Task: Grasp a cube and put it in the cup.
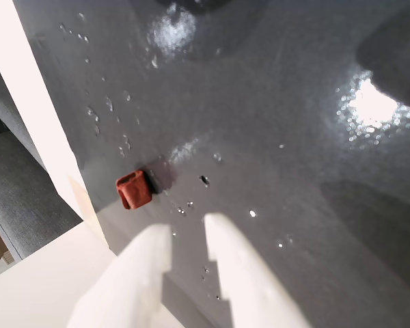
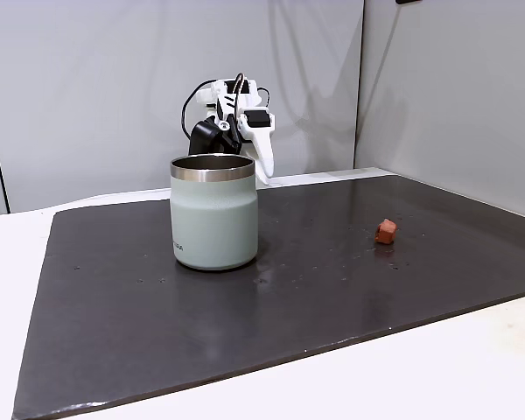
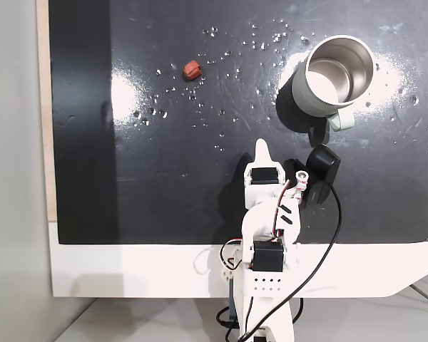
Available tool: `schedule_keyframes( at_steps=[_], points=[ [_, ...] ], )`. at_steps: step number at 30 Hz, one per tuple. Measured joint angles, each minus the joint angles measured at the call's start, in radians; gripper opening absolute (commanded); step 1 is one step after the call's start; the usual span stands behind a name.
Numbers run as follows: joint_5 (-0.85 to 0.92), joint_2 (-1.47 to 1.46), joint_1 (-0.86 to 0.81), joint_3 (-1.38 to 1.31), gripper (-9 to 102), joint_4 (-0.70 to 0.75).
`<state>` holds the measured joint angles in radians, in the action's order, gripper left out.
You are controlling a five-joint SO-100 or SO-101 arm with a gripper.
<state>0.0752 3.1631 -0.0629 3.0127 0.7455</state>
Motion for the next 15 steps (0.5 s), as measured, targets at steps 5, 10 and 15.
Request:
schedule_keyframes(
  at_steps=[5,10,15],
  points=[
    [-0.037,0.0,-0.003,0.0,0,0.0],
    [-0.046,0.0,-0.006,0.0,0,0.0],
    [-0.046,0.0,-0.011,0.0,0,0.0]
  ],
)
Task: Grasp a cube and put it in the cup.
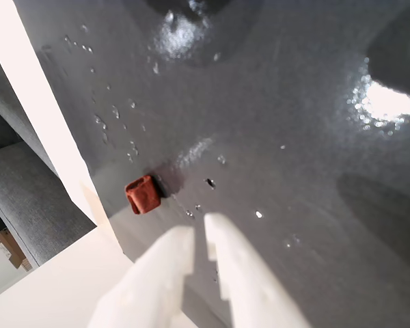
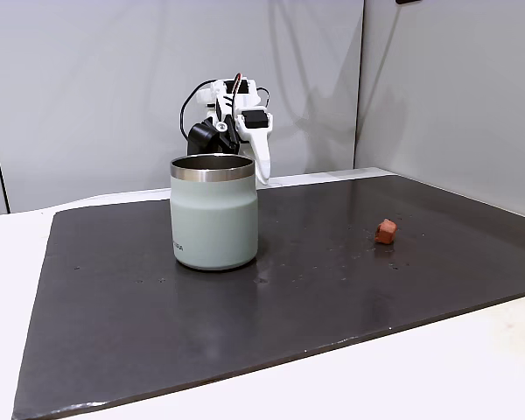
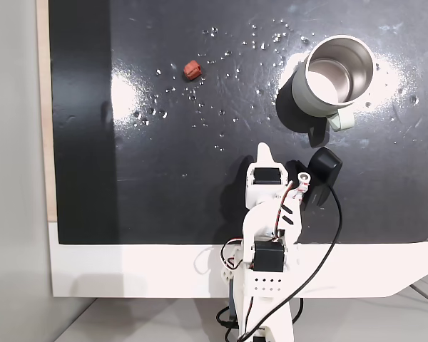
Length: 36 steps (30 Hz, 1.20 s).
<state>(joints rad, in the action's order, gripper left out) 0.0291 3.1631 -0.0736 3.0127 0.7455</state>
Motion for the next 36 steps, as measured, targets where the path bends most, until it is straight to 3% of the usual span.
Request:
schedule_keyframes(
  at_steps=[15,36],
  points=[
    [0.018,0.0,0.057,-0.075,0,0.072],
    [0.037,-0.825,0.23,-0.982,0,0.27]
  ],
)
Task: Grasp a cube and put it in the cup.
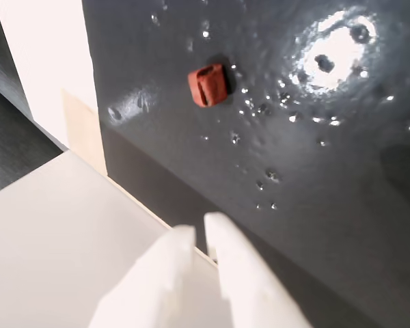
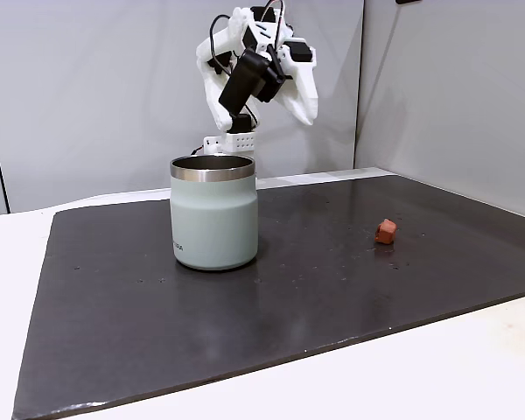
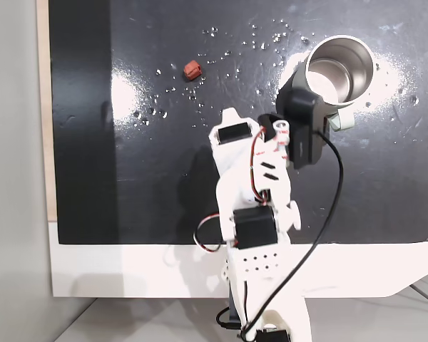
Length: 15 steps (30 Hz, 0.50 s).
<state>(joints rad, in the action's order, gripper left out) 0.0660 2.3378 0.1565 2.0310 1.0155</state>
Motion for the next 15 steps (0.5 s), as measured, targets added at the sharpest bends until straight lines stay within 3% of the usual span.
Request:
schedule_keyframes(
  at_steps=[15],
  points=[
    [0.012,-0.523,0.067,-0.457,0,0.156]
  ],
)
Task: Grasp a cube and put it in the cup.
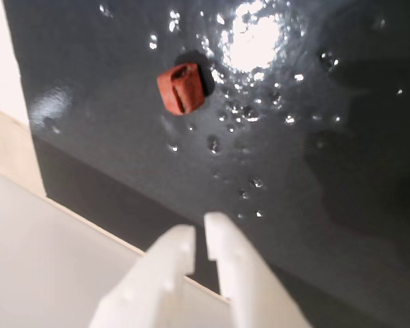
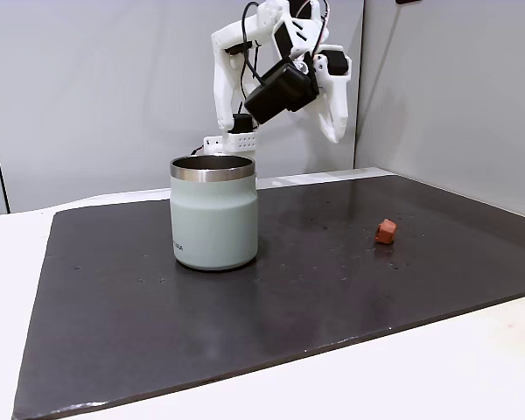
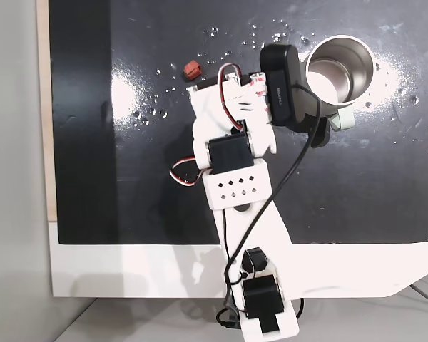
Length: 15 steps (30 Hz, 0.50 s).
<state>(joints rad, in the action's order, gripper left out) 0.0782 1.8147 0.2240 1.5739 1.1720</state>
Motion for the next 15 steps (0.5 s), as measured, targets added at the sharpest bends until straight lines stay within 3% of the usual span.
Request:
schedule_keyframes(
  at_steps=[15],
  points=[
    [-0.112,-0.325,0.127,-0.318,0,0.207]
  ],
)
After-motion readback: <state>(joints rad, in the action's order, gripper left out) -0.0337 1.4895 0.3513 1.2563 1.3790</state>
